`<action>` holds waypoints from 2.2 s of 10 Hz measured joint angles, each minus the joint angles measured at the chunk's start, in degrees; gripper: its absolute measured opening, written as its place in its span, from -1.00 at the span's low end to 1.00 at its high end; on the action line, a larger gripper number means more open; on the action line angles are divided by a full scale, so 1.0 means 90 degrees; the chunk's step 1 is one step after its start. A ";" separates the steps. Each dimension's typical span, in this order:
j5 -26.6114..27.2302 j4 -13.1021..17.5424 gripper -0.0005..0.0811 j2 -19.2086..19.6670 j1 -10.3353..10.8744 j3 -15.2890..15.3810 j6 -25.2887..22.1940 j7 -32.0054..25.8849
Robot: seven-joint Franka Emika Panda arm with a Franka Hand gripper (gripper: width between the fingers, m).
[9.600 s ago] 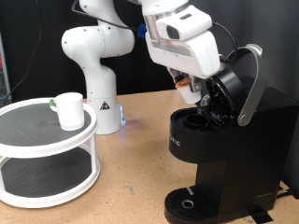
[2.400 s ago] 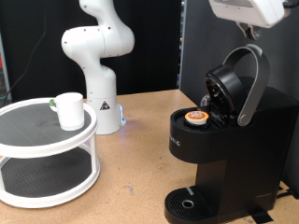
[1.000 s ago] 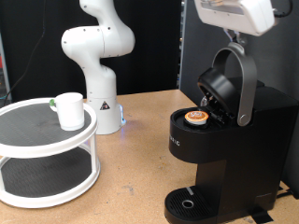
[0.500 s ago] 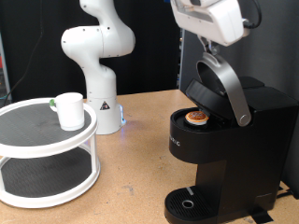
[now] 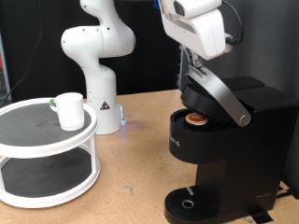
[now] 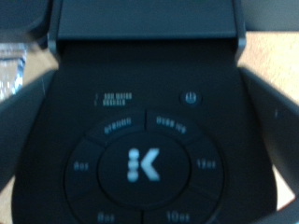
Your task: Make a cup of coffee with the keurig machine
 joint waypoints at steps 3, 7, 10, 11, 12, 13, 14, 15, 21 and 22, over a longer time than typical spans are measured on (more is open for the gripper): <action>-0.0400 -0.0109 -0.98 0.0143 -0.0108 -0.0035 0.0043 -0.0007; -0.0647 -0.0398 -0.98 0.0497 -0.0249 -0.0089 0.0520 -0.0039; -0.0662 -0.0513 -0.98 0.0707 -0.0280 -0.0101 0.0765 -0.0108; -0.0670 -0.0553 -0.98 0.0784 -0.0284 -0.0102 0.0849 -0.0121; -0.0683 -0.0574 -0.98 0.0843 -0.0284 -0.0102 0.0929 -0.0122; -0.0706 -0.0568 -0.98 0.0861 -0.0288 -0.0102 0.0977 -0.0122; -0.0709 -0.0568 -0.98 0.0863 -0.0288 -0.0102 0.0991 -0.0122; -0.0709 -0.0568 -0.98 0.0864 -0.0288 -0.0102 0.0993 -0.0122; -0.0069 -0.0514 -0.98 0.0793 -0.0328 -0.0207 0.0979 -0.0807; 0.0049 -0.0493 -0.98 0.0732 -0.0328 -0.0226 0.0951 -0.0878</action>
